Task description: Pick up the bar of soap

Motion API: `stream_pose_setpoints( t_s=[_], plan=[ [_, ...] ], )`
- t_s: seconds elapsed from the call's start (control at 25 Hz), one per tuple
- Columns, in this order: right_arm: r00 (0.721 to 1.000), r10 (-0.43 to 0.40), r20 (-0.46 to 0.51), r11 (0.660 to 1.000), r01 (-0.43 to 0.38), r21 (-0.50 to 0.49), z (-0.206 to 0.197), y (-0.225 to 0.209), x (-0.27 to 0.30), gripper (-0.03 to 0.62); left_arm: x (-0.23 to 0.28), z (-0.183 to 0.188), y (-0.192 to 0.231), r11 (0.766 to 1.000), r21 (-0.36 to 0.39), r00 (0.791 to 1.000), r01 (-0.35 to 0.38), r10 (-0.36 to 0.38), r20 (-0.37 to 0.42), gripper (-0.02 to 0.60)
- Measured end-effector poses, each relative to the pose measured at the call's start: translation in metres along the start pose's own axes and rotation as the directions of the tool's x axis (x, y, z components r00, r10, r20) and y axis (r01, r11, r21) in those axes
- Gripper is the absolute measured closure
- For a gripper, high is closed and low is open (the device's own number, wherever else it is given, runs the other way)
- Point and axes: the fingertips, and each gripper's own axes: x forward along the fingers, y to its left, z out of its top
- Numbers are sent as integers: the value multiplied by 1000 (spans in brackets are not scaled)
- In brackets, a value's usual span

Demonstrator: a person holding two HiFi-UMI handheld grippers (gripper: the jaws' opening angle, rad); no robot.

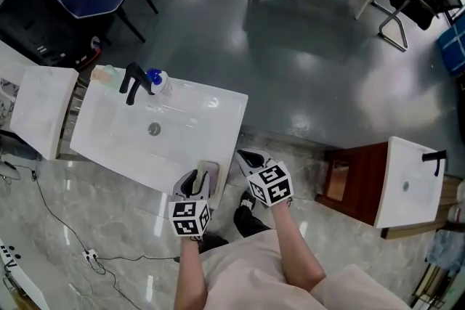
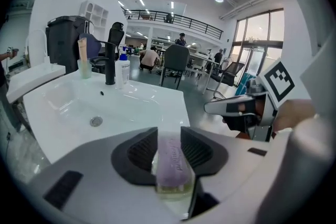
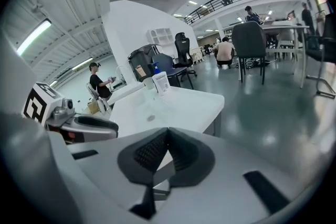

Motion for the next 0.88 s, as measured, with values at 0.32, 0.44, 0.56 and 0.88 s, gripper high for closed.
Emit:
stream_pose_setpoints(
  t_s=[0.32,0.44,0.56,0.88],
  plan=[
    [1000,-11,13,1000,11,29,-2,-8,-4,589,9,-14,-2,1000,17,997,-14,16,-79,362],
    [1000,-16,23,999,15,42,-2,-12,-4,588,12,-22,-2,999,31,994,-24,27,-110,363],
    [999,-22,32,998,20,57,0,-15,-4,588,15,-27,-3,999,45,990,-28,34,-139,367],
    [999,-27,36,997,24,75,0,-18,-4,588,23,-38,-2,997,69,975,-35,49,-216,396]
  ],
)
